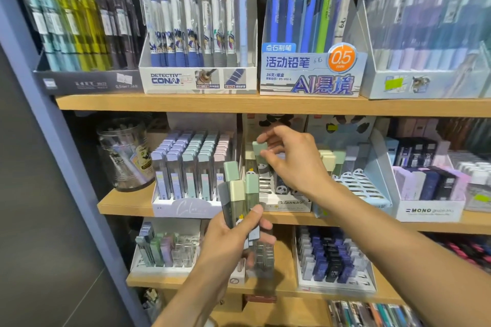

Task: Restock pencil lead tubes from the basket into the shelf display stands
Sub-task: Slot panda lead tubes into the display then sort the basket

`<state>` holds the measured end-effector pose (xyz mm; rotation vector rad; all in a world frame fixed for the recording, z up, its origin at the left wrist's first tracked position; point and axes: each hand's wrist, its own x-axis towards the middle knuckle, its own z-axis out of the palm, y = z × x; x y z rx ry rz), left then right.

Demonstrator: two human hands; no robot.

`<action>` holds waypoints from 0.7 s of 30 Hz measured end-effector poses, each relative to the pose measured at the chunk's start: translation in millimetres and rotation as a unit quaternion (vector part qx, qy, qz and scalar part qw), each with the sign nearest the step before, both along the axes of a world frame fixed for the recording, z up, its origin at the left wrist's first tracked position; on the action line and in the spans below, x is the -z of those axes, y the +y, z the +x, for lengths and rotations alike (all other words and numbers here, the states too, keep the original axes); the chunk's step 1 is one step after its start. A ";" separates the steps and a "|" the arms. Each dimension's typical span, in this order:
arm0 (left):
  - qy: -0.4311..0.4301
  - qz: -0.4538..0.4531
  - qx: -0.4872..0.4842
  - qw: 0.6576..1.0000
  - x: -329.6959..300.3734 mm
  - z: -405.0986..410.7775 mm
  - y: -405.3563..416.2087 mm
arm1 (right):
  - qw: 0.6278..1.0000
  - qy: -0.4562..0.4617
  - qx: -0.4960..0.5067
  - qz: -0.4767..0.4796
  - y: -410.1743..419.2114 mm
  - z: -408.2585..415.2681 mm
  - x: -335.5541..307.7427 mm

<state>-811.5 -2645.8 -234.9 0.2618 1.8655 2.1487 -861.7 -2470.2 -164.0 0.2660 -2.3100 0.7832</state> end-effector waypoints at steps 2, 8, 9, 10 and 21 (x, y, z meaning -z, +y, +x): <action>0.000 0.000 -0.001 1.000 -1.8 0.0 1.5 | 1.000 0.006 0.015 0.024 0.4 -1.1 1.1; -0.017 0.021 -0.006 1.000 -5.6 1.2 2.3 | 0.987 -0.003 0.111 0.120 2.1 -8.3 1.9; -0.018 0.023 -0.004 1.000 -6.1 1.2 2.5 | 0.985 -0.004 0.120 0.123 1.3 -8.7 2.2; -0.017 0.025 -0.003 1.000 -6.9 1.2 2.4 | 0.984 -0.004 0.128 0.125 0.5 -9.1 2.3; 0.002 0.030 0.014 0.999 -10.0 3.8 -2.4 | 0.986 0.020 0.129 0.104 0.2 9.3 1.2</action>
